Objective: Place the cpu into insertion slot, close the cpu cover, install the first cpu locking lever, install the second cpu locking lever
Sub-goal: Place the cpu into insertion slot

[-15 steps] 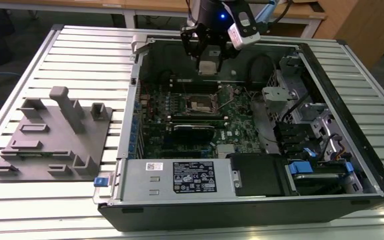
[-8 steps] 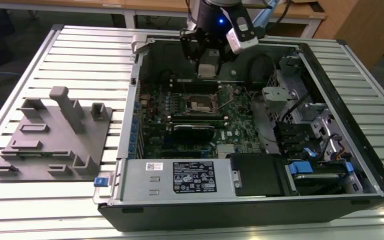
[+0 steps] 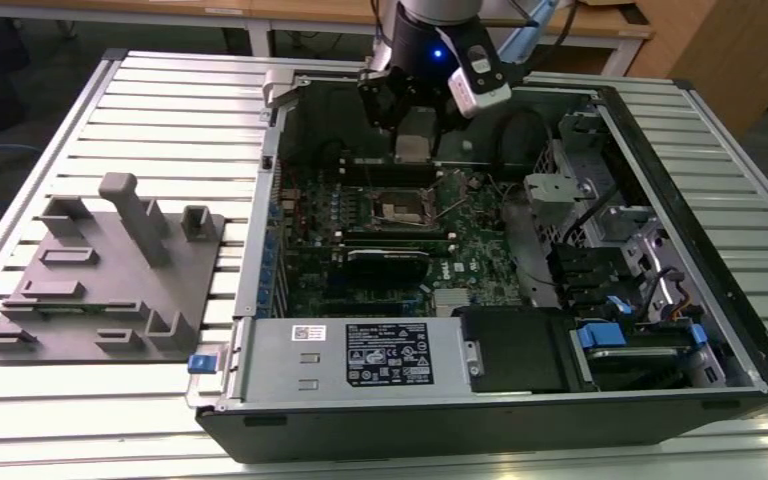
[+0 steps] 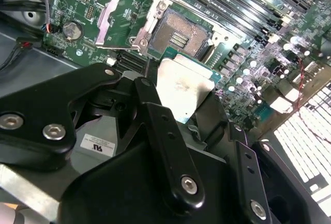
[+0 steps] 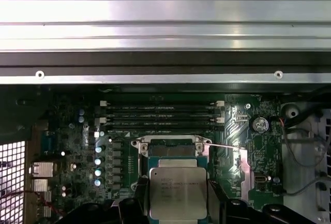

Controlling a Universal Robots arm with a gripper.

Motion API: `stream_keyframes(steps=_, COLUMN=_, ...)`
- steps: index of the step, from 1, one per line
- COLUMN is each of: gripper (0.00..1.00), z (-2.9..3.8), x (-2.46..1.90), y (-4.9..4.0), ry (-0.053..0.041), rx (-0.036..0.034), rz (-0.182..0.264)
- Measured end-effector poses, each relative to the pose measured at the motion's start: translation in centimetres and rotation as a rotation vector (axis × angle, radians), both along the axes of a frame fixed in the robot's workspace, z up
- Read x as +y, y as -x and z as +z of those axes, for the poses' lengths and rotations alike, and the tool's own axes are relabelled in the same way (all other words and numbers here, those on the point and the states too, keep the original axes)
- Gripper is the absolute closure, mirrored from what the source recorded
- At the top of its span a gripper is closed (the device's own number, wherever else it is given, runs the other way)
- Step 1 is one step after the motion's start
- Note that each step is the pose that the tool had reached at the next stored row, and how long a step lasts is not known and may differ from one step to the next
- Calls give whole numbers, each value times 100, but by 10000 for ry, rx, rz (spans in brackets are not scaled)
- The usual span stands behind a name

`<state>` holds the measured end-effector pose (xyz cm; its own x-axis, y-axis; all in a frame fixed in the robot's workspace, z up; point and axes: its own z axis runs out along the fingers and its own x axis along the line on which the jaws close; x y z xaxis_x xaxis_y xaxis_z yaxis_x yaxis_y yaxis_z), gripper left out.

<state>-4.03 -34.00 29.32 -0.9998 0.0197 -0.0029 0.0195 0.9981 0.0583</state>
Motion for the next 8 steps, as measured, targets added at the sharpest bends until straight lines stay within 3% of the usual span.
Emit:
stream_keyframes(steps=4, gripper=46, z=-53, x=0, y=5, ry=-1, rx=-14, rz=7)
stream_keyframes(steps=8, gripper=46, z=-55, x=0, y=6, ry=2, rx=-14, rz=7)
